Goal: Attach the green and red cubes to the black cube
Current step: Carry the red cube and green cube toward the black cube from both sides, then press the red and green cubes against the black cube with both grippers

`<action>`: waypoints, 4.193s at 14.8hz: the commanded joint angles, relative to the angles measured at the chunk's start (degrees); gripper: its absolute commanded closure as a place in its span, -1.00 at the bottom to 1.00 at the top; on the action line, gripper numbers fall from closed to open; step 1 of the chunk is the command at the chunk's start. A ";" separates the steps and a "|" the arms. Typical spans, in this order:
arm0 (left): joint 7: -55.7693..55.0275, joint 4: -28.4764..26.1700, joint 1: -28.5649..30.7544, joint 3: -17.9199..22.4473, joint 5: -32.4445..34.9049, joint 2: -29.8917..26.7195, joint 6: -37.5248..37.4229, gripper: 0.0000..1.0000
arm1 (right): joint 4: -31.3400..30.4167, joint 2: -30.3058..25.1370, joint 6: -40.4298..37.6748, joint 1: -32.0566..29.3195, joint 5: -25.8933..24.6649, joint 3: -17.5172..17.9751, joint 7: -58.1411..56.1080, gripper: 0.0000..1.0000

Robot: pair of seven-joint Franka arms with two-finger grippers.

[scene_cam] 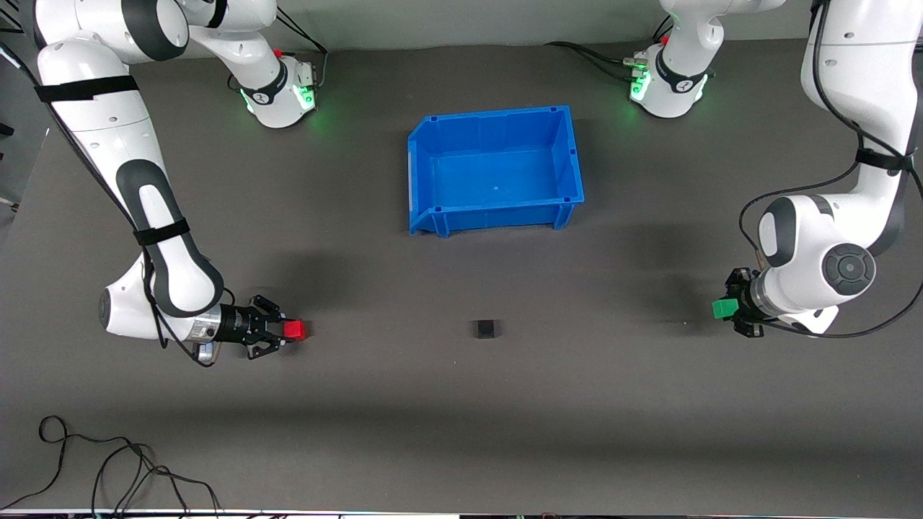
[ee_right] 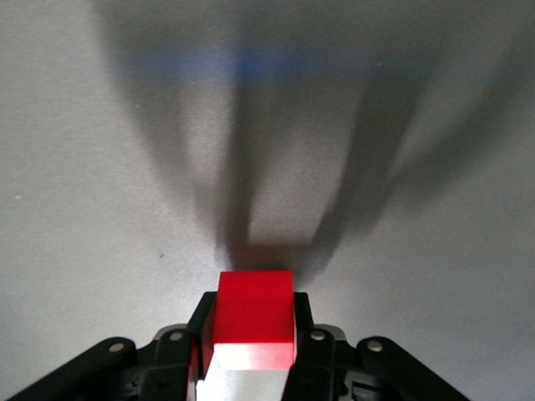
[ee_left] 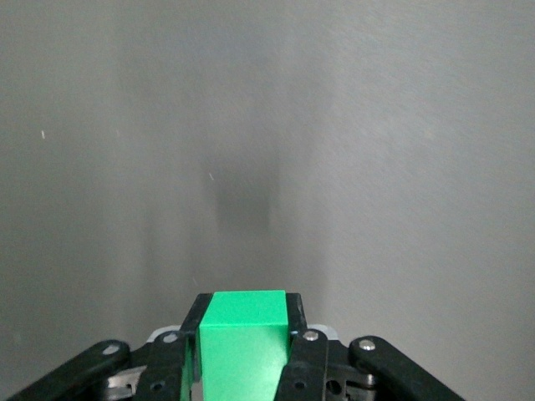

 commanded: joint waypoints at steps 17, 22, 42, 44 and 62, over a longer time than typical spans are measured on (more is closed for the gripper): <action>-19.95 21.21 -19.05 -7.75 -11.07 18.61 6.31 1.00 | 19.97 7.15 -2.27 15.39 8.78 0.09 15.16 0.73; -19.42 21.47 -23.80 -7.57 -10.72 20.72 6.40 1.00 | 23.48 11.90 4.69 22.69 9.05 0.09 20.36 0.73; -26.36 26.74 -25.82 -7.31 -10.98 24.94 11.15 1.00 | 28.32 19.55 14.54 32.28 14.95 0.18 26.16 0.69; -26.36 26.74 -26.18 -7.31 -10.98 25.12 11.15 1.00 | 28.23 19.64 14.54 32.89 14.95 0.18 26.16 0.67; -26.28 27.53 -26.88 -7.22 -8.78 25.38 11.15 -0.20 | 29.02 19.11 14.63 33.25 15.21 0.18 28.27 0.34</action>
